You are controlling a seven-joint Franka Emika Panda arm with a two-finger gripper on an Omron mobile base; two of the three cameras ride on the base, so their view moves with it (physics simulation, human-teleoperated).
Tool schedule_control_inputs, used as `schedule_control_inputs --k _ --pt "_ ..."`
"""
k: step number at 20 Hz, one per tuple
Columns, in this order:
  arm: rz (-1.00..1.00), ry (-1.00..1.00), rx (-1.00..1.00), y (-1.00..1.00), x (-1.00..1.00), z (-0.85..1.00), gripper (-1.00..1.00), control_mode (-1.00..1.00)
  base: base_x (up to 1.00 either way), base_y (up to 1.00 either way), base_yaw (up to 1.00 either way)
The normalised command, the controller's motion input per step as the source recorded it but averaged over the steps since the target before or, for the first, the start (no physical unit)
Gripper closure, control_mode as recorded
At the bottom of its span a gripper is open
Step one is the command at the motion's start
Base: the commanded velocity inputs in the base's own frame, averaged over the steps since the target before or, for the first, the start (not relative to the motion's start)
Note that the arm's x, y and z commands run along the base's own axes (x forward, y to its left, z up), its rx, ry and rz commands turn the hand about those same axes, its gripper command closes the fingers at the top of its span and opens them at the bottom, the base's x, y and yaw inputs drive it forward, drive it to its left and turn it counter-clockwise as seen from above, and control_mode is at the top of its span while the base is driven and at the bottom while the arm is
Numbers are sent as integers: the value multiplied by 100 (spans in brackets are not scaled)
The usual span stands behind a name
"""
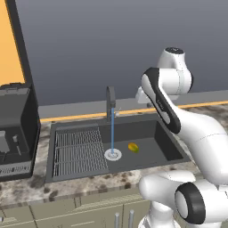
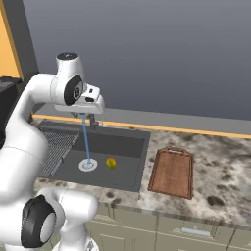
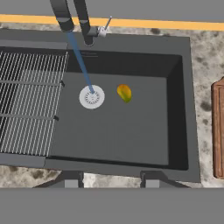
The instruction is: Pick the mango from the sink and place it on the cutting board to airdry. Then turn off the sink faucet.
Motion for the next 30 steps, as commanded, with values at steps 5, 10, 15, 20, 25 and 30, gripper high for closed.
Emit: schedule_control_inputs --k 5,10,15,20,25,30 --pt "0 0 0 0 -17 -4 -100 -100 0 0 0" --pt "0 0 0 0 -17 -20 -100 -100 0 0 0" --pt "0 -7 -3 0 0 -31 -100 -100 0 0 0" --pt "2 -3 -3 -2 0 -41 -100 -100 0 0 0" --pt "1 0 0 -4 0 -38 -100 -100 0 0 0" --pt "2 -3 0 -2 1 -29 -100 -100 0 0 0"
